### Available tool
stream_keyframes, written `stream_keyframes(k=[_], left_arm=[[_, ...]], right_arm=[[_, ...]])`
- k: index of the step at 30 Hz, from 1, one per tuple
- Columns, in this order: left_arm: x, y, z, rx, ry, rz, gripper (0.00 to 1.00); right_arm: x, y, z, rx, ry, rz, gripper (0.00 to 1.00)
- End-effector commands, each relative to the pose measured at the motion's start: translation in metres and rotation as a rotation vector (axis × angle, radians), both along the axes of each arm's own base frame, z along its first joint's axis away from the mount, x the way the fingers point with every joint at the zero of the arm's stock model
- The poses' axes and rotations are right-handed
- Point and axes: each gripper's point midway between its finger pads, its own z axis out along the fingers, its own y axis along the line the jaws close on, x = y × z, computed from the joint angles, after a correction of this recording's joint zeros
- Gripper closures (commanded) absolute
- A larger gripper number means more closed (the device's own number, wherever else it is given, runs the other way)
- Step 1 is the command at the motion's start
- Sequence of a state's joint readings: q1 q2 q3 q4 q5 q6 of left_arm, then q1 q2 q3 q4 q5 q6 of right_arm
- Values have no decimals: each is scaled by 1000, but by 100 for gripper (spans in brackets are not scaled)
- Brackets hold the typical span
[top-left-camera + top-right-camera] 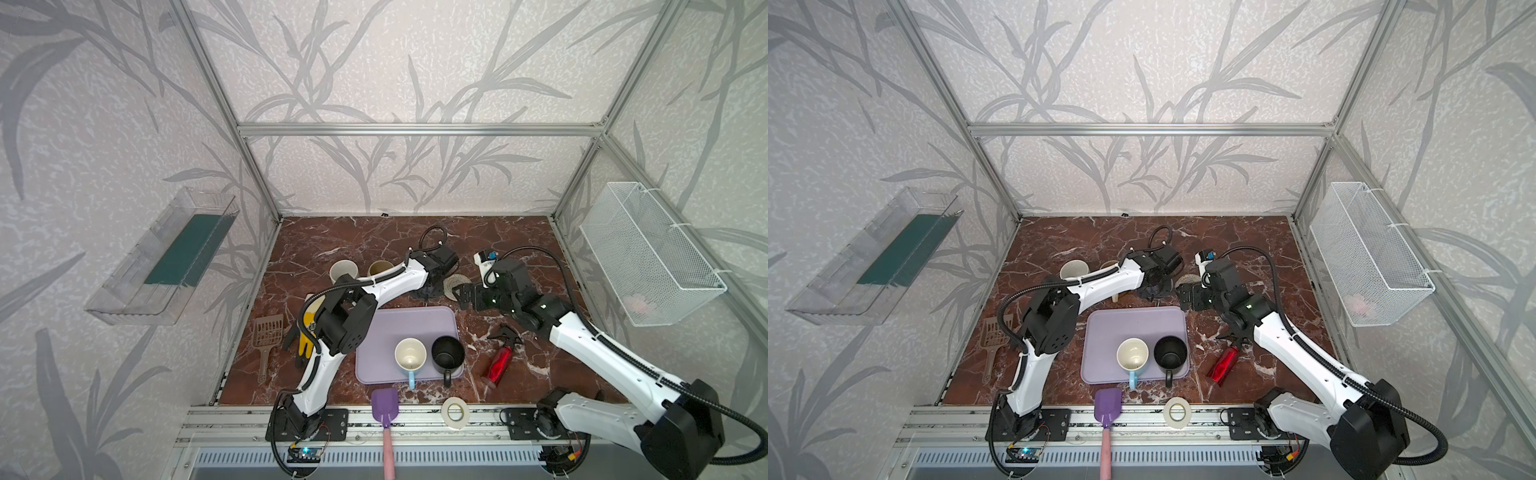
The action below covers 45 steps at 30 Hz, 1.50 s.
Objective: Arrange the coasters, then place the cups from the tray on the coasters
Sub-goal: 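Lower the lilac mug onto the blue-grey coaster with left gripper, then open left gripper and draw it back from the lilac mug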
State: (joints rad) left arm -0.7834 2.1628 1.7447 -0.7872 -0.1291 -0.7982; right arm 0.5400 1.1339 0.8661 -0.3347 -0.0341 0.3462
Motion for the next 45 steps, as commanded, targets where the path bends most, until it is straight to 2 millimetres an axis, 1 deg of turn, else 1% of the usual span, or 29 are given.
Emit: stream_keyframes(k=[1, 6, 8, 11, 13, 16, 22, 26, 28, 29, 33, 34, 35, 37, 38, 43, 45], left_arm=[[6, 0, 0, -8, -31, 31, 97], [3, 0, -5, -9, -17, 28, 91], [2, 0, -6, -9, -13, 24, 85], [0, 2, -9, -3, -6, 29, 73], [0, 3, -10, -2, -6, 34, 68], [0, 5, -12, 8, -3, 38, 68], [2, 16, -13, 67, -2, 75, 68], [4, 10, -11, 43, -3, 68, 68], [3, 6, -8, 26, -1, 61, 67], [3, 4, -7, 16, -1, 57, 66], [-1, -2, -3, -41, 8, 49, 52], [-1, -2, -1, -50, 9, 47, 50], [-2, -2, 2, -52, 4, 48, 50], [-2, 0, 9, -56, -8, 51, 49], [-2, 2, 14, -58, -20, 54, 47], [-1, 8, 41, -85, -68, 55, 26], [-3, 9, 53, -103, -87, 56, 22]], right_arm=[[-3, -8, 2, -9, -12, -14, 1], [-4, -10, 3, -1, -14, -23, 1], [-4, -11, 3, 2, -15, -24, 1], [-5, -11, 2, -1, -13, -24, 1], [-5, -12, 1, -2, -10, -24, 1], [-5, -12, 1, -1, -7, -26, 1], [-6, -12, 0, 2, -5, -29, 1], [-6, -12, -1, 1, -1, -28, 1], [-6, -13, -1, 0, -1, -31, 1], [-7, -13, -2, -4, -1, -30, 1], [-8, -15, -3, -11, 3, -33, 1], [-8, -15, -4, -13, 5, -33, 1], [-9, -16, -4, -12, 7, -34, 1], [-11, -16, -4, -13, 11, -32, 1], [-13, -17, -3, -15, 13, -30, 1], [-25, -16, -1, -30, 47, 22, 1], [-31, -15, 0, -27, 65, 39, 1]])
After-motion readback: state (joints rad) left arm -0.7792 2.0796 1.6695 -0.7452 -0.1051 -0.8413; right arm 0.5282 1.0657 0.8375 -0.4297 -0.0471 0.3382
